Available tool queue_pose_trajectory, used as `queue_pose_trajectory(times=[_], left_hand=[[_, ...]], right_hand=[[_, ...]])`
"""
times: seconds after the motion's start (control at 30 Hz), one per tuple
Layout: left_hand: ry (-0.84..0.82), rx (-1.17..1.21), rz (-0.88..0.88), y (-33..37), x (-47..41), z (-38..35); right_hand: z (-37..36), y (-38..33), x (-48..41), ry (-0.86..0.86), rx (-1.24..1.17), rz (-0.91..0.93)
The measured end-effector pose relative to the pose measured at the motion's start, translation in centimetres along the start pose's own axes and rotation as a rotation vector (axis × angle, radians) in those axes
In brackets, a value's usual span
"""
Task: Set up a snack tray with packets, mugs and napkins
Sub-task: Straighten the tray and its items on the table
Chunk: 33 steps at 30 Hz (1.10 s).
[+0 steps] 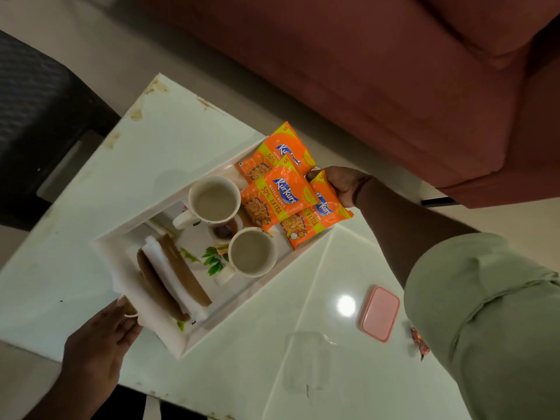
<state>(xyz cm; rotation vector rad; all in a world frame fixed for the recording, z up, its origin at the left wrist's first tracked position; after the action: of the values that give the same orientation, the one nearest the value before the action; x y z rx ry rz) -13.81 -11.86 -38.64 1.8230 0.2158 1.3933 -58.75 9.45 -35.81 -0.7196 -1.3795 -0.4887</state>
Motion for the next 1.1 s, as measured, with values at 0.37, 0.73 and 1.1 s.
queue_pose_trajectory(times=[0.37, 0.73, 1.1], left_hand=[[0.009, -0.140, -0.033, 4.5, -1.2, -0.8], [-0.095, -0.358, -0.213, 19.4, -7.3, -5.6], [-0.264, -0.502, -0.232, 24.7, -10.1, -12.2]], right_hand=[[0.1, 1.4, 0.7, 0.010, -0.090, 0.081], [1.6, 7.7, 5.6, 0.093, -0.421, 0.267], [0.0, 17.4, 6.3, 0.201, -0.750, 0.305]])
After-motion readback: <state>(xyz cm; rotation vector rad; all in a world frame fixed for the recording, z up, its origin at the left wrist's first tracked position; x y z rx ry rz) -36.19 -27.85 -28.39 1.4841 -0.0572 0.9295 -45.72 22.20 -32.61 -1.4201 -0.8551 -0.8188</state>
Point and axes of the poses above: each hand's wrist, its own x-axis away from the middle knuckle, its own z-axis out of the back of the hand, y = z × x, the point moved 6 cm from there along -x, towards the middle knuckle, and after that the axes turned 6 degrees about -z, right-handed, at the moved point
